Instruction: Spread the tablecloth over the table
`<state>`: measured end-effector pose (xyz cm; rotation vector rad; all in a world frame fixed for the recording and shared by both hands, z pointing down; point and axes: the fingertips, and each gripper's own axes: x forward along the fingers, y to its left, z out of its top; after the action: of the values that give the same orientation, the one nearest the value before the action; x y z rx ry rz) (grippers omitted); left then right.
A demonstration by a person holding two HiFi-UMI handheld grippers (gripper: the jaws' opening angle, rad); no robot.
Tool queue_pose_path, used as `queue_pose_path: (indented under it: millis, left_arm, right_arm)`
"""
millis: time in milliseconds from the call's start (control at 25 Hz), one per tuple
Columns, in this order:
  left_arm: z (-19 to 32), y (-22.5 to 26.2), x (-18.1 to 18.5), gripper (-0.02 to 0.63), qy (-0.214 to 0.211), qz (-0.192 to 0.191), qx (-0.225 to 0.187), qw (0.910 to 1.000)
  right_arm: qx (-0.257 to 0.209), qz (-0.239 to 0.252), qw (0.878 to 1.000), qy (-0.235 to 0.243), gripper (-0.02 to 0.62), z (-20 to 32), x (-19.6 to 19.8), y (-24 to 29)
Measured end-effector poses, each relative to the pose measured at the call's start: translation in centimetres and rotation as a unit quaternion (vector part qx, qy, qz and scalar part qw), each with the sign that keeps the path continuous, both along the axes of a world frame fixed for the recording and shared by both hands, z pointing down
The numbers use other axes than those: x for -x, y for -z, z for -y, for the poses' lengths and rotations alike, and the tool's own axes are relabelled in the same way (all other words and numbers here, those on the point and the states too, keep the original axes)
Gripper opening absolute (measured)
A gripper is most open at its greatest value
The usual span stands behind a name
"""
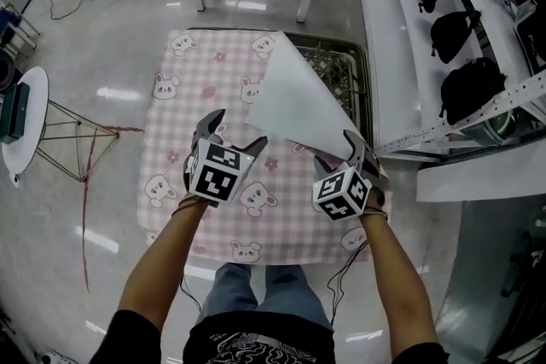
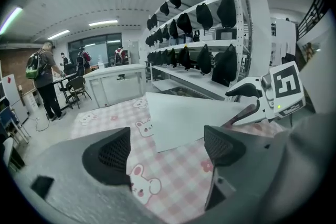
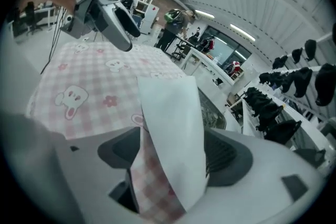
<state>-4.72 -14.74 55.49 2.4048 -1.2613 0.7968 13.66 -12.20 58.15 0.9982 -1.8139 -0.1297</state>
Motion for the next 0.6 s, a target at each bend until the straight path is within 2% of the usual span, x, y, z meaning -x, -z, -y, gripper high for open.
queue_pose_path:
  millis: [200,400,520,600]
  left_arm:
    - [0.1,-1.5,-2.2,0.440,-0.005,-0.014,0.008,0.9999]
    - [0.8,-2.0,-3.4,0.440,-0.002,-0.023,0.005,0.9997]
    - [1.2,-2.1,-3.9,0.440,0.001,-0.026,0.006,0.9996]
    - [1.4,-2.1,-4.1,0.440,0.004,-0.026,0.008,0.9996]
  right_arm:
    - [0.006,-0.083,0.995,0.055,0.380,0.4,-1.1,-3.3]
    - [-0.010,-0.156,0.982,0.110,0.379,1.2,-2.0,-5.2]
    - [-0.026,-0.175,0.976,0.126,0.317,1.9,-2.2,-5.3]
    - [-0.029,-0.168,0.977,0.128,0.314,2.3,-2.2,-5.0]
